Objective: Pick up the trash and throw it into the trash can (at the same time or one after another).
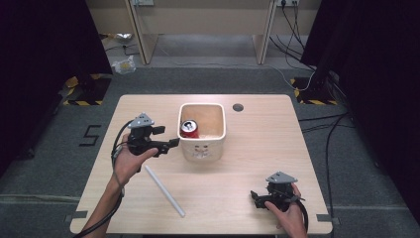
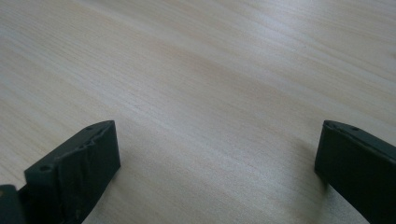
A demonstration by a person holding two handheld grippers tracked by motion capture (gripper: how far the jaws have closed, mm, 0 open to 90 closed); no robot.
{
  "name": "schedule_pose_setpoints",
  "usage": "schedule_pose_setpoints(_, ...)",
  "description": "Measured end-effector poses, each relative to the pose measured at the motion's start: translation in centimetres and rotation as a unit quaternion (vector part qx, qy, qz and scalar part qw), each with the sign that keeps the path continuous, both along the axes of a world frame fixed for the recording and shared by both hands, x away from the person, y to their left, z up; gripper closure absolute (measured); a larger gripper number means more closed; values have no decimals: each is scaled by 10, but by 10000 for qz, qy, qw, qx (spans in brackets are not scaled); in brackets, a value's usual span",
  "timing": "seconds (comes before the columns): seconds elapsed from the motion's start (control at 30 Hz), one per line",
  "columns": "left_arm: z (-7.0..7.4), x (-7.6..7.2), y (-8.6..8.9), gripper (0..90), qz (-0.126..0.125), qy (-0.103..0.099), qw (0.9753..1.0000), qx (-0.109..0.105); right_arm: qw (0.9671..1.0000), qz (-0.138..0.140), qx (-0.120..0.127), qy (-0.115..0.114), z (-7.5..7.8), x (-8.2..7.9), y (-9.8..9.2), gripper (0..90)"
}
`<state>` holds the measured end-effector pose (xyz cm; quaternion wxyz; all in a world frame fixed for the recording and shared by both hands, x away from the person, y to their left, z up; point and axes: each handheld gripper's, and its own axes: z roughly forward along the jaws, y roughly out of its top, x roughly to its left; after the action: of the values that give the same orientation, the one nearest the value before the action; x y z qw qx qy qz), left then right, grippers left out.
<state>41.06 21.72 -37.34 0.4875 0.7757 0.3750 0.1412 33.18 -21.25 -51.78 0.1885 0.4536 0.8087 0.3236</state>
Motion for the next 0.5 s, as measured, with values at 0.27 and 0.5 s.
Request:
schedule_pose_setpoints(0.27, -14, -13, 10, 215, 99, -4, 9999, 100, 10000, 0, -1, -1, 0, 0, 0, 2)
schedule_pose_setpoints(0.5, -35, -24, 19, 221, 209, 46, 9998, 37, 10000, -2, 2, -10, 0, 0, 0, 2)
